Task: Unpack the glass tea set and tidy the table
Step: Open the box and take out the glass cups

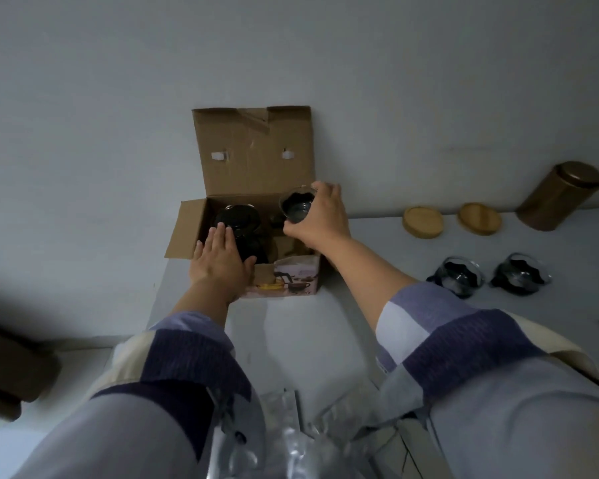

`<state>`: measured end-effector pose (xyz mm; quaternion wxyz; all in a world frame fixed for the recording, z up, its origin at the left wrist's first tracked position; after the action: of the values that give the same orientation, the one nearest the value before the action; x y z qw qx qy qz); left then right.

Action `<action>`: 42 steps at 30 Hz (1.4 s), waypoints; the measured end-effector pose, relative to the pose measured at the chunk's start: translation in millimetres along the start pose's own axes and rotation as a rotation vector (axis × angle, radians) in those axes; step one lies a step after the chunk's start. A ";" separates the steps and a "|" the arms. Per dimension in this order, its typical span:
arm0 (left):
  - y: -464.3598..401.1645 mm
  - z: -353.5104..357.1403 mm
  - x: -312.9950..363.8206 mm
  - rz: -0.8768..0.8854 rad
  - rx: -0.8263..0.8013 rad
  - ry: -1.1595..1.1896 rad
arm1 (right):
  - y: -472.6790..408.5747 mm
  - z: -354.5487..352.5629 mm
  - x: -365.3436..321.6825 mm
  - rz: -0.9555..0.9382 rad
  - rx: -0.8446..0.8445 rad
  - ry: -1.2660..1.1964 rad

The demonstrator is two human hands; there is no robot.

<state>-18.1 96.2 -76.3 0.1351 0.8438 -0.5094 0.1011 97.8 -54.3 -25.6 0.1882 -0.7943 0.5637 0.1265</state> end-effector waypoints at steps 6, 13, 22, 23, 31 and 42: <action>2.8 -7.4 12.1 -0.014 -0.014 -0.045 | 21.8 -27.9 63.8 0.160 0.066 -0.202; 21.4 -8.9 109.8 0.179 0.104 -0.021 | 54.0 -70.7 149.8 0.275 0.106 -0.176; 90.9 107.2 234.8 0.345 -0.120 0.090 | 115.1 -113.8 287.3 0.468 0.109 -0.158; 99.0 123.6 242.5 0.331 -0.170 0.106 | 121.8 -117.5 301.7 0.484 0.106 -0.163; 138.0 216.3 280.8 0.201 -0.431 0.210 | 163.6 -118.7 394.7 0.576 0.027 -0.153; 139.4 235.1 279.1 0.134 -0.432 0.196 | 189.4 -90.2 438.4 0.571 -0.010 -0.130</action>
<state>-5.4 -275.9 -194.5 0.3542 0.7458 -0.5585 0.0800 64.0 -521.4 -155.4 0.1768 -0.5946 0.7506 0.2277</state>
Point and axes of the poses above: each hand's wrist, its own y-axis away from the middle knuckle, its own z-axis out of the palm, x = y × z, the point moved 9 cm from there along -y, towards the middle knuckle, and after that the axes turned 15 degrees about y, right-handed, at the moved point
